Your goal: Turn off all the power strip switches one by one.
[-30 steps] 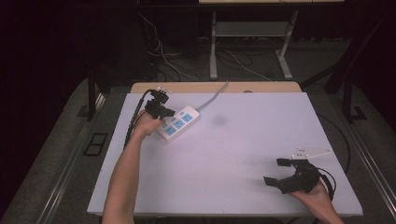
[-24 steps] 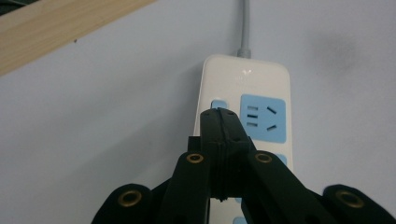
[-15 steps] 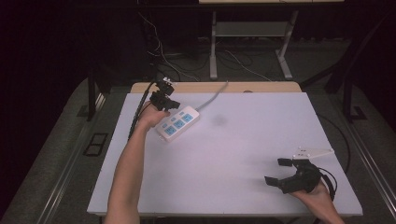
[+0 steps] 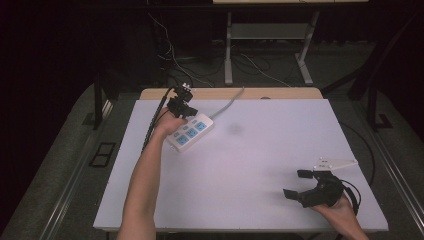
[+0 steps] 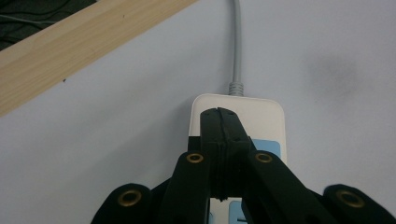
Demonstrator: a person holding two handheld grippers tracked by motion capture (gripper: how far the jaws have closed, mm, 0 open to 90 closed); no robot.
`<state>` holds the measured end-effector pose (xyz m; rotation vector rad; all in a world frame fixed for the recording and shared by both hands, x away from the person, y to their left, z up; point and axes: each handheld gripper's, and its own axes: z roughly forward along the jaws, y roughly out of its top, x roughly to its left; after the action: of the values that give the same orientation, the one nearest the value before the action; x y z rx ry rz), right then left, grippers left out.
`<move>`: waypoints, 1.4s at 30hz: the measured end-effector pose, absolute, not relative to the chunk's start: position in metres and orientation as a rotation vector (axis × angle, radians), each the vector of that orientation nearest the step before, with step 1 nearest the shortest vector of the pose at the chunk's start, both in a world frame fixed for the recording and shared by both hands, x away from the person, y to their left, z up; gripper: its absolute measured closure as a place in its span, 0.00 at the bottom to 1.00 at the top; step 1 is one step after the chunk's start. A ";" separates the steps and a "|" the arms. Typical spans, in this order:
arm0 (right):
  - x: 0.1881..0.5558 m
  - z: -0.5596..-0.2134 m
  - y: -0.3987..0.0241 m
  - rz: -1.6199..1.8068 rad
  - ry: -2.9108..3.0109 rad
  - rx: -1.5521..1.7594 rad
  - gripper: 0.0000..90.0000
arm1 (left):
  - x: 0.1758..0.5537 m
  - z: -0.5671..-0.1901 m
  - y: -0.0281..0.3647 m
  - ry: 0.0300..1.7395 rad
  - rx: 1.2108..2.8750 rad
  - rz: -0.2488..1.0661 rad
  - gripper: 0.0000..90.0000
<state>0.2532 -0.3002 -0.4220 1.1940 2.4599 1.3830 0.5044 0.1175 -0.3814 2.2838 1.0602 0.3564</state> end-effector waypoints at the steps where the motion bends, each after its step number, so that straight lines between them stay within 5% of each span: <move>1: 0.253 -0.422 -0.300 1.384 2.460 1.193 0.01 | 0.505 -0.383 0.117 1.064 2.284 0.354 0.99; 42: 0.253 -0.422 -0.301 1.376 2.461 1.193 0.01 | 0.506 -0.407 0.119 1.123 2.287 0.307 0.99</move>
<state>0.2531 -0.3007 -0.4224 1.1931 2.4612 1.3756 0.5065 0.1189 -0.4070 2.2870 1.1227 0.3074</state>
